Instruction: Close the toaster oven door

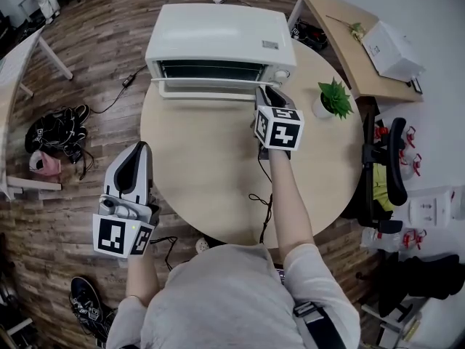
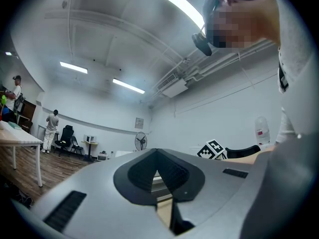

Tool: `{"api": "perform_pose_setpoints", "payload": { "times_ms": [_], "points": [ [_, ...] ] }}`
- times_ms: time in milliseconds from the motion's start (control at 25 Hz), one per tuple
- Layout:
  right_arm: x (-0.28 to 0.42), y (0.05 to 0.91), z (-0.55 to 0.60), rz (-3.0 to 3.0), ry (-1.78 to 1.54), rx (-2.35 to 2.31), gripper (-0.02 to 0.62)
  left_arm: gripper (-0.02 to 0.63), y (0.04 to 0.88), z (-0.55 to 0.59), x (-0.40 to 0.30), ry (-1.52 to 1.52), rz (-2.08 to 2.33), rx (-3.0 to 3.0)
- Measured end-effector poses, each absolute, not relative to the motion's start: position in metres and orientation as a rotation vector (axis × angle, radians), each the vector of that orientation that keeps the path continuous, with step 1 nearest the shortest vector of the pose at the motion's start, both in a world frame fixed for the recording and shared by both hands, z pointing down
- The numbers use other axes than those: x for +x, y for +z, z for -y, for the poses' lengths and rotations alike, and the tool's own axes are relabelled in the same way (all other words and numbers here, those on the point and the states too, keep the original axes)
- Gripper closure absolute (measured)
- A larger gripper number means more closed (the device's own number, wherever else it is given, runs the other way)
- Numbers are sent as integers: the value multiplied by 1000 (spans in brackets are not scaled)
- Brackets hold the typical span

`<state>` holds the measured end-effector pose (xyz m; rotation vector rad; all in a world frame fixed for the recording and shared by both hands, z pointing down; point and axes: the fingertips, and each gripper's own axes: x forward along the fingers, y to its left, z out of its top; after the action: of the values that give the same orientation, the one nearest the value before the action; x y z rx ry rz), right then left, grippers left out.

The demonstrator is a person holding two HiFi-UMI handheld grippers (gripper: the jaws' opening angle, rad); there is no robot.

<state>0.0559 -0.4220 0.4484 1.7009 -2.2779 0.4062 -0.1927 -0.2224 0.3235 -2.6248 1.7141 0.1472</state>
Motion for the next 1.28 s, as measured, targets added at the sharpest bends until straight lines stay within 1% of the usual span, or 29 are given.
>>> {"api": "perform_pose_setpoints", "payload": {
  "times_ms": [1280],
  "points": [
    [56,430,478,2272,389,1722,526,598,329,225,-217,122,-1799,-2586]
  ]
}}
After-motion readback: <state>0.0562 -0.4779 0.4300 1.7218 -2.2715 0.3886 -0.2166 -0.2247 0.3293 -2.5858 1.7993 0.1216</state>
